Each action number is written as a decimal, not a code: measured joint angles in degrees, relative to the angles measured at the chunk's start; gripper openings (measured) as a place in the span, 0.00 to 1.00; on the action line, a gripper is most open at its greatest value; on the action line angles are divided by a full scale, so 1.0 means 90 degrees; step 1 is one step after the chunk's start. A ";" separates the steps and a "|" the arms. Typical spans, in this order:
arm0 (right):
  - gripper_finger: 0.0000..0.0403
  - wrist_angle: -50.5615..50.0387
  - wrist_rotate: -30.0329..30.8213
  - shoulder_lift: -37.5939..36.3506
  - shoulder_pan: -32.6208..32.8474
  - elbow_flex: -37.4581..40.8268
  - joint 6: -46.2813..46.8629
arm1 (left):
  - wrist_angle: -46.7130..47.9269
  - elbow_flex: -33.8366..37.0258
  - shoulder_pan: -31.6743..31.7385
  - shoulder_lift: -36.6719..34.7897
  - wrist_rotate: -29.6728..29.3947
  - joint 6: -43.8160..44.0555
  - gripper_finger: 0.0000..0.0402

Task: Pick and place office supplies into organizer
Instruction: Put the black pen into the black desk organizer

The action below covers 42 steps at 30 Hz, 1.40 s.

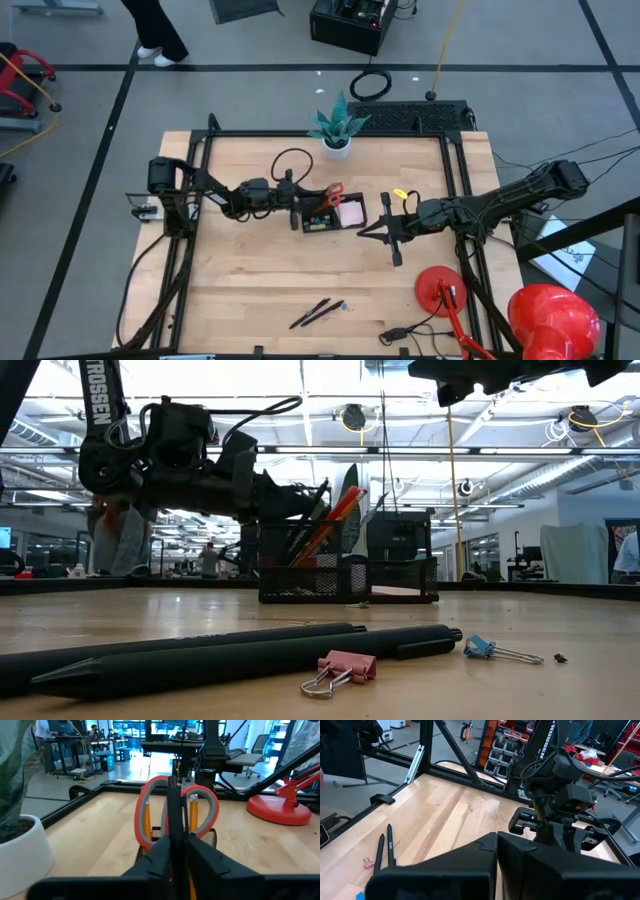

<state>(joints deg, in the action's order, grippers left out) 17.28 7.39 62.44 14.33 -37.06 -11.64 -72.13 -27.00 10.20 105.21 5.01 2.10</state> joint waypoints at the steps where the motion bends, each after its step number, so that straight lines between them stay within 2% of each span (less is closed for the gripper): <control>1: 0.01 0.0002 -0.0001 -0.0001 0.0000 -0.0002 0.0000 | 0.0004 0.0000 0.0000 0.0000 0.0006 0.0008 0.19; 8: 0.01 0.0002 -0.0001 -0.0001 0.0000 -0.0002 0.0000 | -0.0017 0.0002 0.0000 0.0002 0.0083 0.0073 0.35; 10: 0.01 0.0002 -0.0001 -0.0001 0.0000 -0.0002 0.0000 | -0.0195 0.0009 0.0002 0.0012 0.0233 0.0061 0.37; 13: 0.01 0.0000 -0.0001 -0.0001 0.0000 -0.0002 -0.0019 | -0.0628 0.0031 -0.0011 -0.0018 0.0789 0.0070 0.37; 17: 0.01 -0.0003 -0.0001 -0.0001 0.0000 -0.0002 -0.0022 | -0.0739 -0.0062 -0.0075 -0.0771 0.1032 0.0224 0.36; 22: 0.01 -0.0073 -0.0003 0.0001 0.0000 -0.0002 -0.0022 | 0.0808 -0.0166 -0.0371 -0.2069 0.0914 0.0212 0.35; 26: 0.01 -0.0136 -0.0006 0.0001 0.0002 -0.0002 -0.0012 | 0.3150 -0.0602 -0.0953 -0.3163 0.0681 0.0354 0.35; 30: 0.01 -0.0146 -0.0014 0.0001 0.0000 -0.0002 -0.0002 | 0.5484 -0.1303 -0.1879 -0.3638 0.0144 0.0528 0.35; 34: 0.01 -0.0182 -0.0018 0.0001 0.0000 -0.0002 0.0048 | 0.6822 -0.1990 -0.3074 -0.3636 -0.0875 0.0613 0.35; 38: 0.01 -0.0212 -0.0020 0.0001 0.0003 -0.0002 0.0073 | 0.7637 -0.2487 -0.4091 -0.3476 -0.2264 0.0959 0.31; 42: 0.01 -0.0330 -0.0020 0.0000 0.0002 -0.0002 0.0070 | 0.8024 -0.2635 -0.4762 -0.3259 -0.3379 0.2320 0.22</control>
<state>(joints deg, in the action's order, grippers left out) 14.30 7.20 62.45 14.35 -37.08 -11.01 0.08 -50.72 -32.66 75.87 -25.40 22.99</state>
